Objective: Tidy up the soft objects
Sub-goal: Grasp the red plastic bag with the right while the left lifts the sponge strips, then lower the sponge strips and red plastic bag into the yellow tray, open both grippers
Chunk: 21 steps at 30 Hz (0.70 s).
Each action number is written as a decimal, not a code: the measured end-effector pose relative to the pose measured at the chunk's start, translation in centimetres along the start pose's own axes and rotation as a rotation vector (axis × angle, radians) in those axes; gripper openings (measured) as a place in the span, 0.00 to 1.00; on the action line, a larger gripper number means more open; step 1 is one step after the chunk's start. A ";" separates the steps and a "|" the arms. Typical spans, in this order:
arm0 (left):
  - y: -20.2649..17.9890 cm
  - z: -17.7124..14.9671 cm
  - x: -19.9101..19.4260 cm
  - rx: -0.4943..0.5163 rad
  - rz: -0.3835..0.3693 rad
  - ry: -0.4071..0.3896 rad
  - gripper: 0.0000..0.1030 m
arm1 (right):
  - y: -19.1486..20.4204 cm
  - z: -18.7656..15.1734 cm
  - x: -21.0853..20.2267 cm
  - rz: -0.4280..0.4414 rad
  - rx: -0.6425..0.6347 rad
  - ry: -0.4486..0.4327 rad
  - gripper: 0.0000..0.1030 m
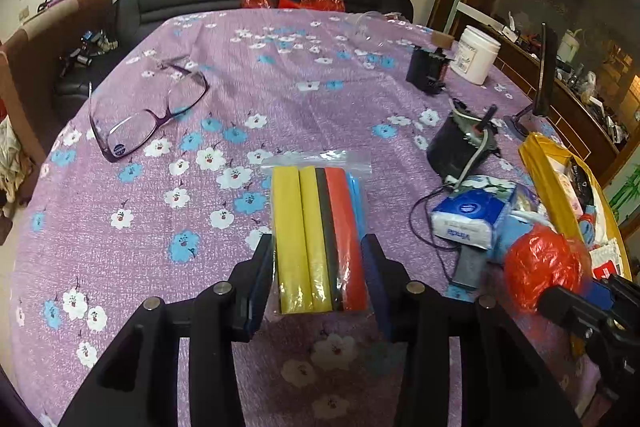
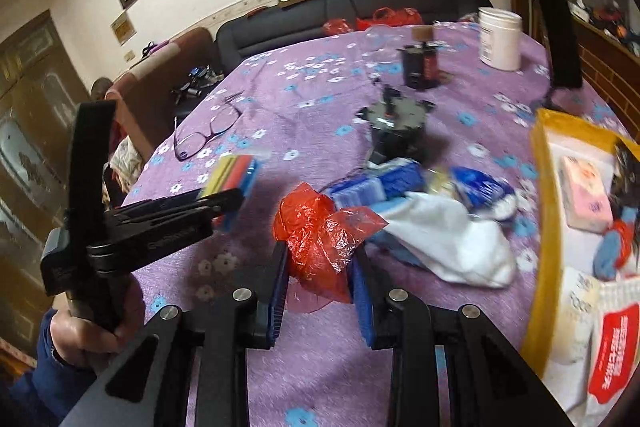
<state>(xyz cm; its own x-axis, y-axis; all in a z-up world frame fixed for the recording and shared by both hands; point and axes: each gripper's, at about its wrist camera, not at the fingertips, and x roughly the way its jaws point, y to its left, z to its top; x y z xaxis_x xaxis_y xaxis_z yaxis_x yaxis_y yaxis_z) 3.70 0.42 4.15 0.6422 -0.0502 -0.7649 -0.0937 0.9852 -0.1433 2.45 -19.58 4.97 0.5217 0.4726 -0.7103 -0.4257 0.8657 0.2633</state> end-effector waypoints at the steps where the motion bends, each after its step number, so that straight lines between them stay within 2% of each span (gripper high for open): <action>1: -0.2 -0.1 -0.2 0.003 -0.001 -0.001 0.41 | -0.3 0.0 -0.2 0.001 0.013 -0.003 0.32; 12: -2.9 -1.2 -2.1 0.036 -0.029 -0.009 0.41 | -1.6 -0.6 -1.7 0.030 0.062 -0.029 0.32; 21: -7.9 -0.8 -3.3 0.113 -0.077 -0.022 0.41 | -4.9 -0.7 -4.8 0.015 0.135 -0.093 0.32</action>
<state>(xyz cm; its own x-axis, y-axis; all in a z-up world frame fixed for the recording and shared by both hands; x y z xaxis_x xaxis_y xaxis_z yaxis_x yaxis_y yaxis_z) 1.72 -7.33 7.27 0.6609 -0.1238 -0.7402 0.0415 0.9908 -0.1286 1.55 -26.21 6.67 0.5849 0.4938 -0.6434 -0.3340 0.8696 0.3637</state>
